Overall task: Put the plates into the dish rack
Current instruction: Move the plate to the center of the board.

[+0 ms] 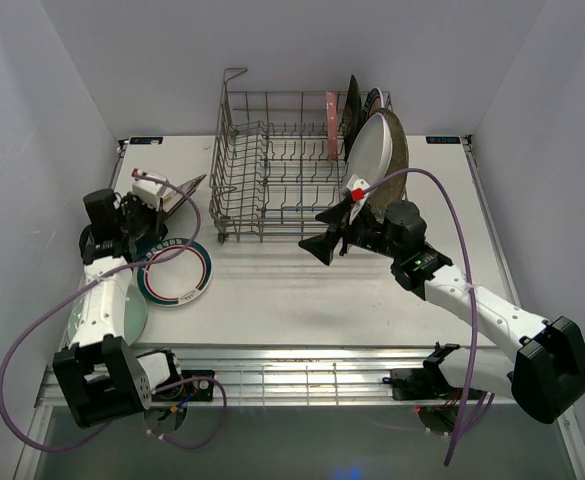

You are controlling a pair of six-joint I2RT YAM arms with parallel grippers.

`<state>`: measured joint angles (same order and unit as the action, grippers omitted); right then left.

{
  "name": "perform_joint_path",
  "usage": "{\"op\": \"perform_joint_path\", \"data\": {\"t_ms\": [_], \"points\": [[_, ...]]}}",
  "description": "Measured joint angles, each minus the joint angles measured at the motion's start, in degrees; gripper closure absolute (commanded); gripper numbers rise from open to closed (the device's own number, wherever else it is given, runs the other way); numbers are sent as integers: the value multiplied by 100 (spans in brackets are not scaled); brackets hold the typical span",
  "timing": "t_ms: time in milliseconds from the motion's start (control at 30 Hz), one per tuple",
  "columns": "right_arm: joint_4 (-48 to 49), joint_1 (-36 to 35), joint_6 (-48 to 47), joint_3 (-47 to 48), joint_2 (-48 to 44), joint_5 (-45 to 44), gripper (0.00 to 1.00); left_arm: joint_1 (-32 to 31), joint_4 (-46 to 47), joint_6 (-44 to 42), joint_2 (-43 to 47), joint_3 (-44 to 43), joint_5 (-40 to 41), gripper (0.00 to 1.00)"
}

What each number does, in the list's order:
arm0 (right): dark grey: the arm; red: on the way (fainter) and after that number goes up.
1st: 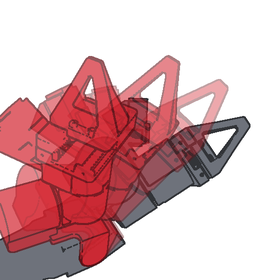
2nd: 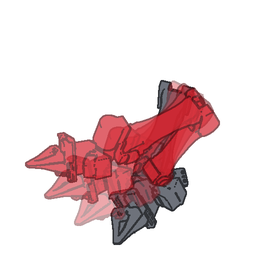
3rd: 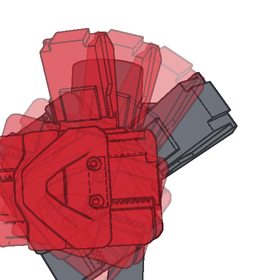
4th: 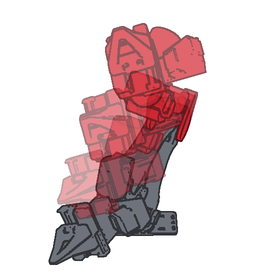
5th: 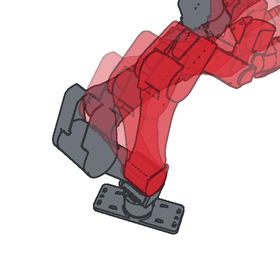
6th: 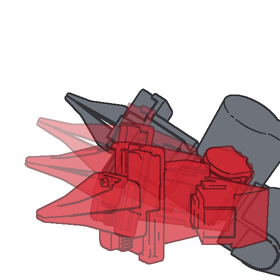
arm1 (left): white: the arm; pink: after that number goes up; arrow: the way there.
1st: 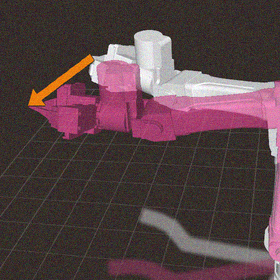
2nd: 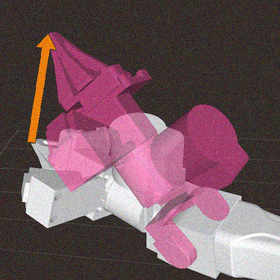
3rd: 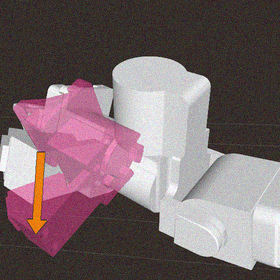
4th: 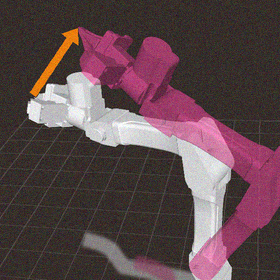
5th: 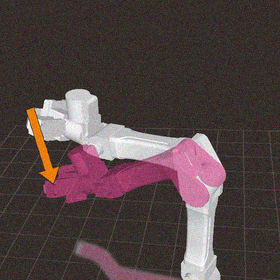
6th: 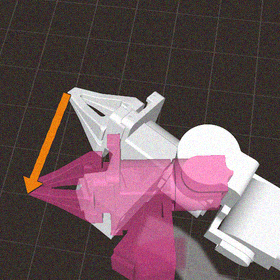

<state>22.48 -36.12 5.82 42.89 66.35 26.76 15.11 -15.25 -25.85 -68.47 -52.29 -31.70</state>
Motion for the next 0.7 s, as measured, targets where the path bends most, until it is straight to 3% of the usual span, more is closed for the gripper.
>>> {"op": "perform_joint_path", "data": {"t_ms": [300,700], "points": [[4,-2,0,0,-74,4,10,-13,577,-693,1019,1716,-96,100],[4,-2,2,0,-74,61,10,-17,1141,-1569,1858,2918,175,100]]}}
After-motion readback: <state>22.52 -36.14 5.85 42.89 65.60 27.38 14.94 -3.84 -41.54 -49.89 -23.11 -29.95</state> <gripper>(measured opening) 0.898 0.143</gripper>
